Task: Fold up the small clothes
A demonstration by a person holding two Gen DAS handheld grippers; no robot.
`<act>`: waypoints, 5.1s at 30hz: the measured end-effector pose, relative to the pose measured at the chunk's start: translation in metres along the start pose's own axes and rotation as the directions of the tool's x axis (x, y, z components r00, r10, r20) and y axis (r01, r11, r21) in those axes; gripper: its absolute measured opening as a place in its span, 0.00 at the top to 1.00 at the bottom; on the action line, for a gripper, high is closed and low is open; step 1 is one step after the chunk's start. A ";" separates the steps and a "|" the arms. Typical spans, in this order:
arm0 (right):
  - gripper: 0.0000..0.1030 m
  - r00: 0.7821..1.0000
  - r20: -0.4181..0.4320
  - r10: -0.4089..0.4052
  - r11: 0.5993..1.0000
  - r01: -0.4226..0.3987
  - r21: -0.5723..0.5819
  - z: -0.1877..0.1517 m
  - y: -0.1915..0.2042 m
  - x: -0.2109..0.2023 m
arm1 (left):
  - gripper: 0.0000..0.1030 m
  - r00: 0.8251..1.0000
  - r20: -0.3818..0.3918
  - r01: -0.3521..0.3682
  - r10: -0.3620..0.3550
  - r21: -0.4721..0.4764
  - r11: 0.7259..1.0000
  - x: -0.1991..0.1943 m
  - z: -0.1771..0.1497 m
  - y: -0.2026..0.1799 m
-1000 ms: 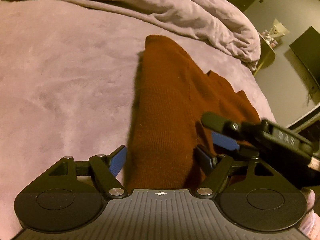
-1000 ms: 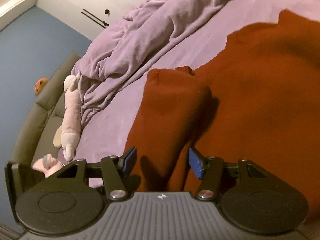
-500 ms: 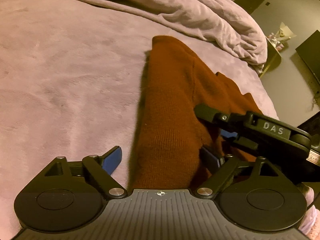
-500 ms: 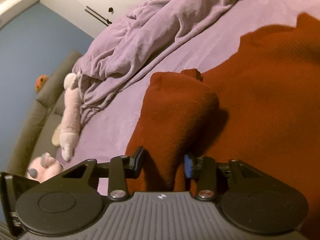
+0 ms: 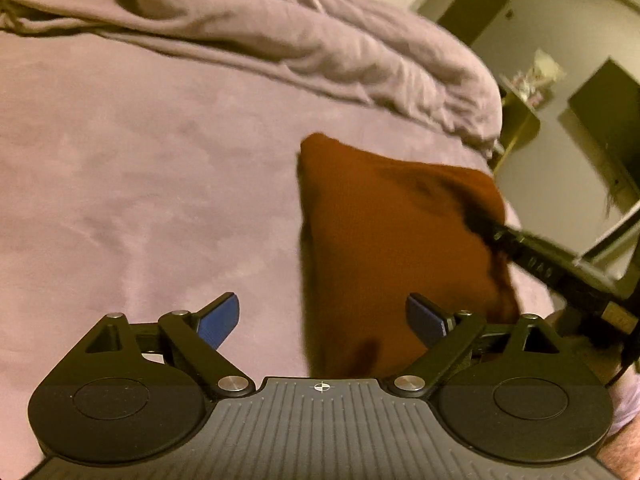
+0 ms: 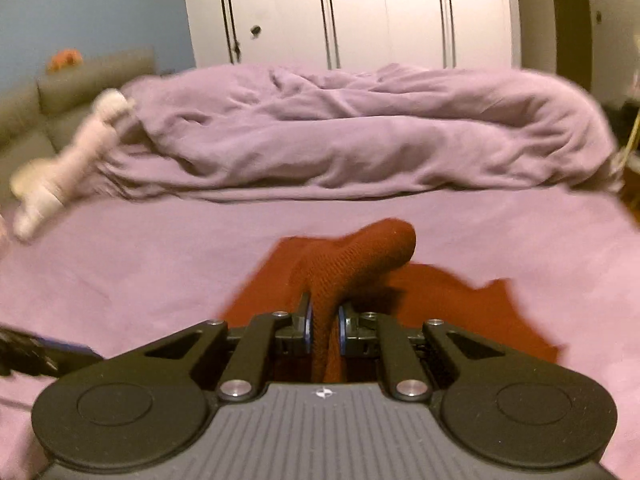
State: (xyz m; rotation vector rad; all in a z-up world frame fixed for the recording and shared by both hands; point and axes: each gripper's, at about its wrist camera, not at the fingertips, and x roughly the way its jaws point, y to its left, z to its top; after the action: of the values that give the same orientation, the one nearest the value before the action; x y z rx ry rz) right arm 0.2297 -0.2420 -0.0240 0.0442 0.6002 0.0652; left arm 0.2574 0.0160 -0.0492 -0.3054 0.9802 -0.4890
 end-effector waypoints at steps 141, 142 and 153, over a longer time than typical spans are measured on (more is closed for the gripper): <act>0.67 0.910 0.048 0.412 0.587 -0.305 0.750 -0.117 -0.208 0.036 | 0.41 0.936 -0.193 0.252 -0.295 -0.218 0.943 0.169 0.039 -0.034; 0.67 0.910 0.056 0.411 0.596 -0.314 0.739 -0.113 -0.205 0.032 | 0.43 0.934 -0.192 0.261 -0.301 -0.208 0.943 0.165 0.040 -0.034; 0.69 0.861 0.051 0.507 0.638 -0.414 0.649 -0.071 -0.106 0.041 | 0.46 0.989 -0.085 0.122 -0.122 -0.012 0.993 0.061 0.054 -0.013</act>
State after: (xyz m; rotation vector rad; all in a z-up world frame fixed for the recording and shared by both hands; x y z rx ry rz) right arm 0.2285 -0.3434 -0.1119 0.8874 0.7154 0.3684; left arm 0.3281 -0.0256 -0.0581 -0.3540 1.0502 -0.6144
